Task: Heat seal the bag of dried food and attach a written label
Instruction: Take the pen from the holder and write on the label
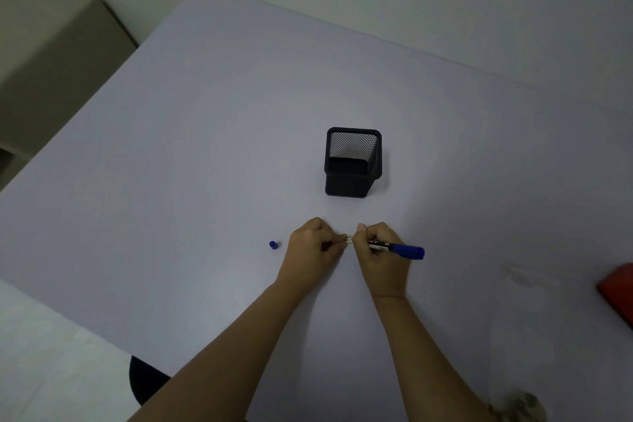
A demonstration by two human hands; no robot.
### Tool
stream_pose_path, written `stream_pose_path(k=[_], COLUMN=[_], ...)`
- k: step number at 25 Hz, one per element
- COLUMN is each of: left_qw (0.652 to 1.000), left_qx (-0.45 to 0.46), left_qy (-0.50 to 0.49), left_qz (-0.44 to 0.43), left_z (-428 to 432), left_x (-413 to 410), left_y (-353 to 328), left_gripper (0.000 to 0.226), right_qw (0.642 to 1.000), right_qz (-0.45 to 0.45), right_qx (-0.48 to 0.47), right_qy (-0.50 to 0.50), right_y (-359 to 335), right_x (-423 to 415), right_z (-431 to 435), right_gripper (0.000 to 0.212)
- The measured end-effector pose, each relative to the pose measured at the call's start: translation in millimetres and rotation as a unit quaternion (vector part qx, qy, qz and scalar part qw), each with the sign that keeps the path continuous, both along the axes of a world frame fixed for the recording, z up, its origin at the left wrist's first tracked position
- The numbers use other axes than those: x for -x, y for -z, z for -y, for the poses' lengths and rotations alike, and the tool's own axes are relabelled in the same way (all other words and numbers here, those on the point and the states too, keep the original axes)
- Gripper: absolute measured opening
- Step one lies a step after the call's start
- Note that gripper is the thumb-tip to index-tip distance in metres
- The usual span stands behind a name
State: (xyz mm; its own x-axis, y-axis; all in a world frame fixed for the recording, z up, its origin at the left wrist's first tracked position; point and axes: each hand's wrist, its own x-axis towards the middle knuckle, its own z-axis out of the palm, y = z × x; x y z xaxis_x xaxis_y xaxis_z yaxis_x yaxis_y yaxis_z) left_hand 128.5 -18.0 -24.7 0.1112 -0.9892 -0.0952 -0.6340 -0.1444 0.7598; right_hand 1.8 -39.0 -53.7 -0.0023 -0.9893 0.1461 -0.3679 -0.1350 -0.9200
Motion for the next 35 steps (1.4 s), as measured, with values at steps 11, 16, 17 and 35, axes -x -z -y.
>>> stream_pose_path(k=[11, 16, 17, 35], left_qw=[1.000, 1.000, 1.000, 1.000], left_qx=[0.000, -0.002, -0.004, -0.002], left_qy=[0.000, 0.000, 0.001, 0.003], left_qz=[-0.004, 0.003, 0.004, 0.003], left_z=[0.8, 1.4, 1.2, 1.2], left_x=[0.9, 0.1, 0.2, -0.3], left_y=[0.5, 2.3, 2.0, 1.0], left_gripper=[0.020, 0.020, 0.021, 0.020], right_qw=[1.000, 1.000, 1.000, 0.999], right_qz=[-0.012, 0.003, 0.001, 0.005], right_qx=[-0.016, -0.013, -0.013, 0.010], right_qy=[-0.007, 0.006, 0.005, 0.041], right_y=[-1.0, 0.5, 0.5, -3.0], right_x=[-0.2, -0.2, -0.2, -1.3], right_z=[-0.8, 1.0, 1.2, 2.2], right_gripper=[0.027, 0.026, 0.027, 0.028])
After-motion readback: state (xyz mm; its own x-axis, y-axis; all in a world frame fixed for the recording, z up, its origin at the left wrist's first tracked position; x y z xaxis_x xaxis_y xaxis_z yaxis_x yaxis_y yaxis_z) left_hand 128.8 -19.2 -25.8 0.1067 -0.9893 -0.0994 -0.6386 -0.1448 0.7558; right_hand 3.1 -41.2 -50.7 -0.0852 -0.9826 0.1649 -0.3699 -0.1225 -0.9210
